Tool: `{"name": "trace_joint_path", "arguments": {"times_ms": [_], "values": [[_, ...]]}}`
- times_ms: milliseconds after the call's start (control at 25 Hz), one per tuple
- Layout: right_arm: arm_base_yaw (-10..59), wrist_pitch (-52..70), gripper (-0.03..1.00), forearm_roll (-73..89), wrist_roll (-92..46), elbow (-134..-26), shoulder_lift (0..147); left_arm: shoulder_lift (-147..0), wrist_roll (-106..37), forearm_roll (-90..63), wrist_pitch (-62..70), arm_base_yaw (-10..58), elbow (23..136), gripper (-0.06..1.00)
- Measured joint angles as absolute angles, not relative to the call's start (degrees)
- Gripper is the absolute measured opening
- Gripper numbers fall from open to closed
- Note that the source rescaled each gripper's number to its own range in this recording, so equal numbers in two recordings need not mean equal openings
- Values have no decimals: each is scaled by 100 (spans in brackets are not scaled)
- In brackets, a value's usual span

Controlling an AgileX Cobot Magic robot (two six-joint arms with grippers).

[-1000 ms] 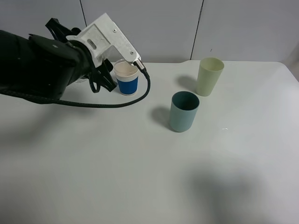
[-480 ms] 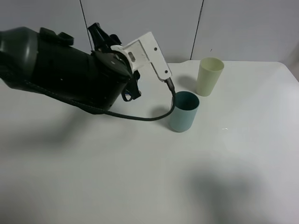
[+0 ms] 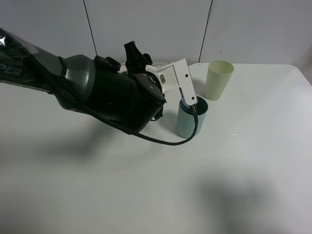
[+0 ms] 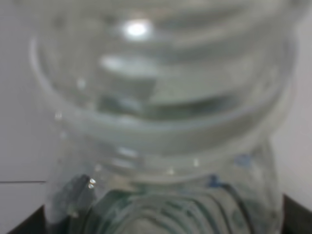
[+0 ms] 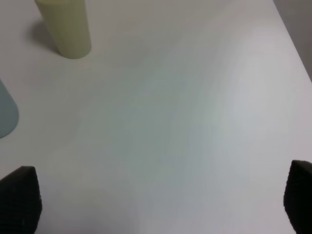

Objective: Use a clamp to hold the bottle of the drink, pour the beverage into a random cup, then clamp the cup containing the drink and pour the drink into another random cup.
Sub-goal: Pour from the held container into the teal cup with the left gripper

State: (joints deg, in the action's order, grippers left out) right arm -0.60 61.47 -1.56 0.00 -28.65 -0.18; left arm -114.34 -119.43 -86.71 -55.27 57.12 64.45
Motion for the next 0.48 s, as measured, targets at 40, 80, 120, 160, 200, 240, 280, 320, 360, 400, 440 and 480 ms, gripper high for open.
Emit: {"name": "trace_joint_path", "arguments": {"times_ms": [40, 80, 120, 160, 200, 240, 280, 320, 360, 400, 440, 480], "values": [[-60, 6147, 100, -169, 0, -2865, -18, -11434, -11943, -8671, -5527, 5712, 6445, 9], [-60, 6147, 100, -187, 0, -2865, -18, -11453, -11949, -8671, -5527, 5712, 6459, 9], [-60, 6147, 100, -203, 0, -2865, -18, -11459, -11954, -8671, -5520, 5712, 6478, 9], [-60, 6147, 100, -207, 0, -2865, -18, -11459, -11956, -8666, -5520, 5712, 6478, 9], [-60, 6147, 100, -207, 0, -2865, -18, -11459, -11981, -8666, -5520, 5712, 6478, 9], [-60, 6147, 100, -207, 0, -2865, -18, -11459, -12012, -8651, -5520, 5712, 6478, 9], [-60, 6147, 100, -207, 0, -2865, -18, -11470, -12068, -8639, -5520, 5712, 6478, 9], [-60, 6147, 100, -207, 0, -2865, -18, -11475, -12091, -8617, -5520, 5712, 6478, 9], [-60, 6147, 100, -207, 0, -2865, -18, -11494, -12237, -8572, -5532, 5712, 6478, 9], [-60, 6147, 100, -207, 0, -2865, -18, -11519, -12327, -8491, -5586, 5712, 6478, 9], [-60, 6147, 100, -207, 0, -2865, -18, -11524, -12391, -8418, -5599, 5712, 6478, 9], [-60, 6147, 100, -207, 0, -2865, -18, -11529, -12414, -8367, -5621, 5712, 6478, 9]]}}
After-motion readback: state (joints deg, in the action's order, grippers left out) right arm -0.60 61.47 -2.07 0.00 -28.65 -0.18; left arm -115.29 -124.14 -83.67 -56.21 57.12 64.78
